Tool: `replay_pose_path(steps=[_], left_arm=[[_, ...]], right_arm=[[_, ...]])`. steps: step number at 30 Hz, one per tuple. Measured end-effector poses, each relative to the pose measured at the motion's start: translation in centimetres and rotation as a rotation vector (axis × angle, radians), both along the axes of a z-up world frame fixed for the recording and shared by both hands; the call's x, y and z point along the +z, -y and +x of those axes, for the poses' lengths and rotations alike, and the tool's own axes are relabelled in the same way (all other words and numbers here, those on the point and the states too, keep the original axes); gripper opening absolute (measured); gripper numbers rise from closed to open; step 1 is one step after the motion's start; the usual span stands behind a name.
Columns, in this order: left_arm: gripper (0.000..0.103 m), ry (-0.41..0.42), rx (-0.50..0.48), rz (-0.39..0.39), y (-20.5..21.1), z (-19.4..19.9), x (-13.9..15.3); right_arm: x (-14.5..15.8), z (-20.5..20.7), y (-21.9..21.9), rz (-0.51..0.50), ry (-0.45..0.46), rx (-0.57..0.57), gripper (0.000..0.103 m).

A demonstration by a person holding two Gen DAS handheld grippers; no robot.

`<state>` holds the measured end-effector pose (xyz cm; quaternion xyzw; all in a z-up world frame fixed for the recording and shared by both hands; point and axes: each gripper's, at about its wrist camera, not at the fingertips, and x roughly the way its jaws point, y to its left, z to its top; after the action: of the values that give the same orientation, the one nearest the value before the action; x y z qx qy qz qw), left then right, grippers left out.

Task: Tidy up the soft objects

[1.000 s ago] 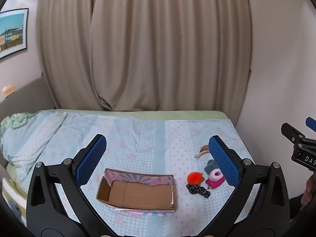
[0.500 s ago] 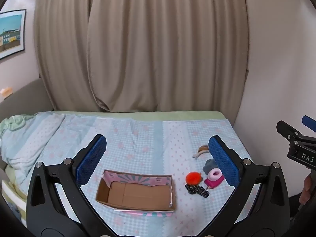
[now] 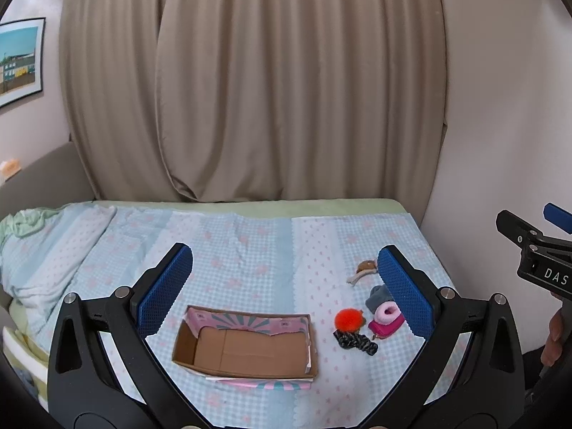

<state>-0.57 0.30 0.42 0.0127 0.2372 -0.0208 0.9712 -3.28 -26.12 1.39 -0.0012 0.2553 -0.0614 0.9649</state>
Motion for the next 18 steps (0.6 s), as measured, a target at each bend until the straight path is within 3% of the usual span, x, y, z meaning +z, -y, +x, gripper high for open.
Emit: replay_pose_path(steps=[18], left_arm=[[0.103, 0.008, 0.021, -0.007, -0.2, -0.17, 0.04]], right_arm=[[-0.08, -0.26, -0.08, 0.002, 0.006, -0.003, 0.103]])
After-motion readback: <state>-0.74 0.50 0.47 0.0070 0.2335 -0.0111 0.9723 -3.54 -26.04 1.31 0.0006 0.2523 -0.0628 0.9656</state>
